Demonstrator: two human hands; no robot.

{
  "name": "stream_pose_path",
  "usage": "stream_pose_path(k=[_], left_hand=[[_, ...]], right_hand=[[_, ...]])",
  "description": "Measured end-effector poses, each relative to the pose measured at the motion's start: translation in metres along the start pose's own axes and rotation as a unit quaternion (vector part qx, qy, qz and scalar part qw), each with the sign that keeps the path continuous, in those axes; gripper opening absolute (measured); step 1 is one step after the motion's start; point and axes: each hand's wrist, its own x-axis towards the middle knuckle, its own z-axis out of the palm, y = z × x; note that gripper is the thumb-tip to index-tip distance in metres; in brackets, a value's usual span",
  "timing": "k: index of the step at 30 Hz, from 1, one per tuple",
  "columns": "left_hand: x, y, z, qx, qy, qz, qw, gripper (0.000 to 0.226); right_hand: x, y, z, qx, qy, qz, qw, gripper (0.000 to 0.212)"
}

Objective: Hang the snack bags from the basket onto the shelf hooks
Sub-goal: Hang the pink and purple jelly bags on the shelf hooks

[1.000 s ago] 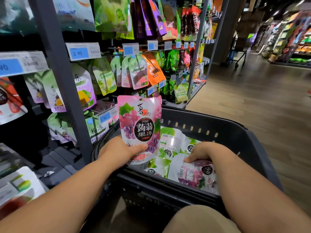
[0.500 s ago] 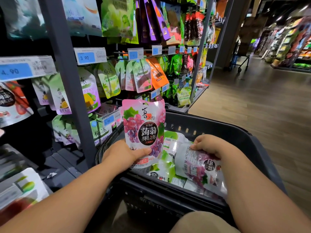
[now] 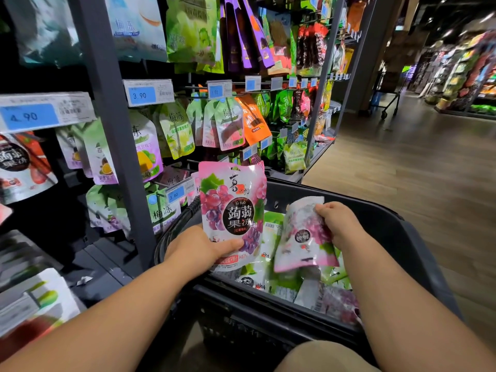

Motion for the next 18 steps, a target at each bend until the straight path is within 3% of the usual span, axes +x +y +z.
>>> stream_pose_path(k=[4, 7, 9, 11, 15, 18], left_hand=[[0.001, -0.001, 0.002, 0.007, 0.001, -0.005, 1.0, 0.096], [0.0, 0.001, 0.0, 0.014, 0.004, -0.012, 1.0, 0.082], [-0.002, 0.003, -0.002, 0.013, 0.003, -0.018, 1.0, 0.075], [-0.003, 0.004, -0.003, 0.012, 0.006, -0.018, 1.0, 0.075], [-0.005, 0.005, -0.002, -0.003, 0.006, -0.021, 1.0, 0.075], [-0.006, 0.005, -0.002, -0.016, 0.018, -0.024, 0.999, 0.067]], right_hand=[[-0.001, 0.003, 0.008, -0.087, 0.017, -0.002, 0.996, 0.025], [-0.009, -0.001, 0.013, -0.123, 0.024, -0.023, 0.992, 0.025], [-0.017, -0.007, 0.015, -0.124, -0.009, -0.051, 0.991, 0.026], [-0.024, -0.011, 0.016, -0.131, -0.048, -0.072, 0.988, 0.01], [-0.035, -0.015, 0.014, -0.095, -0.129, -0.088, 0.983, 0.015], [-0.037, -0.017, 0.01, -0.061, -0.166, -0.101, 0.979, 0.005]])
